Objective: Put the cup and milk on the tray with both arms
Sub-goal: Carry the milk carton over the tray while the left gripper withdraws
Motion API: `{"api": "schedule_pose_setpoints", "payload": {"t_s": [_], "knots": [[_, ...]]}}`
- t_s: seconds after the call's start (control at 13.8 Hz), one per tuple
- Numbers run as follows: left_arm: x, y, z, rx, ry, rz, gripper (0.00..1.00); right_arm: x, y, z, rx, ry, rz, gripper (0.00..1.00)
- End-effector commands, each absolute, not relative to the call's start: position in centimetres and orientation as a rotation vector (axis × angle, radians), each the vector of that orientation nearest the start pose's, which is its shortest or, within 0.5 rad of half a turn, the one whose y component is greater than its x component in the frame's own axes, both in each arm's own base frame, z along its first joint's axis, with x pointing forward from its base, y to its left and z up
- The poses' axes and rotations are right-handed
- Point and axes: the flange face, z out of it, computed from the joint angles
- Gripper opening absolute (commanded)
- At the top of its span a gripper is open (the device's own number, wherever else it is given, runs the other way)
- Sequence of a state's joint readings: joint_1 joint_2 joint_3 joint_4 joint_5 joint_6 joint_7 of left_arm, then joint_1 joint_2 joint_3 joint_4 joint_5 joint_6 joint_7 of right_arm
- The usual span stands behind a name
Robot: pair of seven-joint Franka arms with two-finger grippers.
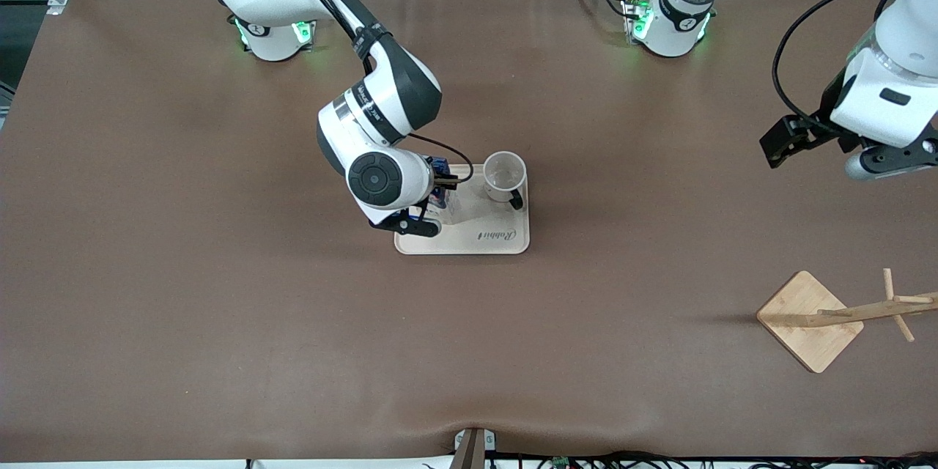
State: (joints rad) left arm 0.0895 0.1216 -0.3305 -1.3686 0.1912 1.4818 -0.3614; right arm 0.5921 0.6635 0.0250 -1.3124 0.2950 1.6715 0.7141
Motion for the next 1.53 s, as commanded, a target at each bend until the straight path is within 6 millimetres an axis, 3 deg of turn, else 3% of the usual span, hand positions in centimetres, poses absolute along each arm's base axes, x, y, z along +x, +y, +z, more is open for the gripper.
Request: {"api": "schedule_pose_setpoints", "payload": {"t_s": [0.0, 0.29, 0.44, 0.58, 0.8, 0.87, 0.95, 1.45], "knots": [[54.2, -8.8, 65.3, -2.993, -0.11, -0.036, 1.0, 55.6, 42.1, 33.6, -3.007, 0.243, 0.716, 0.15], [52.6, -5.2, 65.7, -3.059, -0.112, -0.027, 1.0, 55.9, 42.0, 34.2, -2.999, 0.156, 0.697, 0.15], [52.0, -5.1, 65.9, -3.064, -0.111, -0.028, 1.0, 55.9, 42.2, 34.1, -2.986, 0.018, 0.676, 0.16], [51.8, -4.9, 66.3, -3.064, -0.114, -0.033, 1.0, 56.2, 42.2, 32.9, -2.977, -0.058, 0.661, 0.24], [52.0, -5.1, 66.2, -3.08, -0.111, -0.025, 1.0, 56.1, 42.3, 32.0, -2.987, -0.053, 0.667, 0.47], [52.1, -5.1, 66.1, -3.082, -0.111, -0.019, 1.0, 56.2, 42.2, 32.0, -3.0, -0.051, 0.661, 0.61], [52.1, -5.2, 66.0, -3.085, -0.108, -0.016, 1.0, 56.2, 42.0, 32.0, -3.017, -0.063, 0.65, 1.0], [52.2, -4.8, 65.4, -3.085, -0.11, 0.015, 1.0, 56.7, 42.0, 34.0, -3.031, -0.09, 0.603, 1.0]]}}
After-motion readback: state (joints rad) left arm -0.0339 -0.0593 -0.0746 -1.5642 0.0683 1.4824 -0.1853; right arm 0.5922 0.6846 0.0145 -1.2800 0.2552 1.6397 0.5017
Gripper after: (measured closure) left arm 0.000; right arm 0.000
